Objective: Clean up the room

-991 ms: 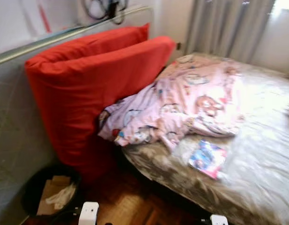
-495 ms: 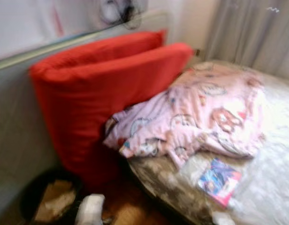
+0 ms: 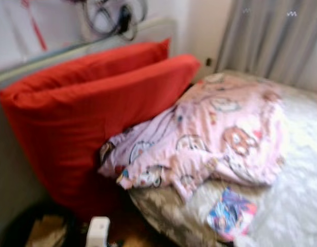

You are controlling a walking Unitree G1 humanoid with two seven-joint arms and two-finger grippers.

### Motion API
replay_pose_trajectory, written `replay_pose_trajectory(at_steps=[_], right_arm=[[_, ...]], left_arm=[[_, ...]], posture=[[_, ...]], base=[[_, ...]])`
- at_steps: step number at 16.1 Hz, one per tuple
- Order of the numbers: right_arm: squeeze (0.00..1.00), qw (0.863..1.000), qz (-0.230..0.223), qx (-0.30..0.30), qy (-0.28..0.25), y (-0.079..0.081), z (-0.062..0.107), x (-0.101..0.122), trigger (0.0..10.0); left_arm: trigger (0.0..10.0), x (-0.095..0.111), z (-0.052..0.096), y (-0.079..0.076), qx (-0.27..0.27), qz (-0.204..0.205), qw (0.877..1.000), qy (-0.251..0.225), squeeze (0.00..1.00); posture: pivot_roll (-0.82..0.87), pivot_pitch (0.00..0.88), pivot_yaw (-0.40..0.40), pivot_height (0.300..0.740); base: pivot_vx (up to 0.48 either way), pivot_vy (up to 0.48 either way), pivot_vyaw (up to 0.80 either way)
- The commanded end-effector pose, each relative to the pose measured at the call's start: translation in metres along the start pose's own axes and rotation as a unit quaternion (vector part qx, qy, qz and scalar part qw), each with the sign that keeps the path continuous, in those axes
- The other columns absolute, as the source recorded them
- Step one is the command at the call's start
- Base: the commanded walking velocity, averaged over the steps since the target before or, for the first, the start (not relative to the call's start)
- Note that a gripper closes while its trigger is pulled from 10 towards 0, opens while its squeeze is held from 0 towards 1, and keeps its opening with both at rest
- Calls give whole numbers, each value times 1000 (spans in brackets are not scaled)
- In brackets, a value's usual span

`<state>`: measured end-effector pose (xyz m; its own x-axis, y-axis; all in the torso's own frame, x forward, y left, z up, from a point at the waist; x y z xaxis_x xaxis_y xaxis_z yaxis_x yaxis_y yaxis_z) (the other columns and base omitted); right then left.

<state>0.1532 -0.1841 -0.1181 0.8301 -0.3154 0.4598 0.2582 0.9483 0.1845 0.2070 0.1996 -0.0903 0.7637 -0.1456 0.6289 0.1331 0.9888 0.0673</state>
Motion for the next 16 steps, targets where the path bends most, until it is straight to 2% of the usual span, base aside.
replay_pose_trajectory(at_steps=[1,3,5,6,7,8,9,10,13,16], right_arm=[[0,1000,-12,-8,-5,-5,1,-1,10000],[0,1000,-12,-9,-6,-5,1,0,10000],[0,999,-28,-4,-37,-3,1,5,10000],[0,997,-35,5,-71,-2,2,12,10000],[0,993,-37,18,-107,0,4,20,10000],[0,986,-37,41,-155,12,3,44,10000],[0,963,-13,93,-253,48,7,107,10000],[0,944,-4,124,-305,61,15,134,10000],[0,922,9,146,-358,72,25,153,10000],[0,906,1,150,-396,78,33,157,10000]], left_arm=[[10000,14,-2,1,4,13,1000,-25,0],[10000,31,-4,2,4,9,999,-52,0],[10000,47,-5,7,21,8,996,-86,0],[10000,63,-4,12,34,8,992,-124,0],[10000,88,1,18,44,21,981,-190,0],[10000,106,5,21,49,21,970,-236,0],[10000,117,9,23,54,21,961,-270,0],[10000,125,14,22,54,17,953,-297,0],[10000,130,20,19,49,-8,943,-329,0],[10000,132,29,27,66,0,933,-354,0]], posture=[[84,27,-24,740],[86,32,-25,740],[74,33,-21,740],[70,38,-19,740],[61,39,-20,740],[61,43,-24,740],[58,44,-26,740],[55,48,-27,740],[40,61,-31,740],[41,71,-36,740]], base=[[0,0,0],[0,0,0],[0,0,0],[0,0,0],[0,0,0],[0,0,0],[0,0,0],[0,0,0],[0,0,0],[0,0,0]])
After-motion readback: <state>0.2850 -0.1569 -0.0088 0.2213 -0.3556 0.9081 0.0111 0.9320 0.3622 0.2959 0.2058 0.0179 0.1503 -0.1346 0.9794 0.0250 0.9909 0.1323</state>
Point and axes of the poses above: a point about 5 cm out from each wrist's last joint towards the gripper, its own z axis pointing back from the gripper into the wrist, its own x axis along the axis of the wrist's last joint, y = z × x, the point moved 2 cm from there along -z, pointing out of the wrist towards the gripper, and after that the axes turned 9 degrees about -z, right-handed, at the moved point
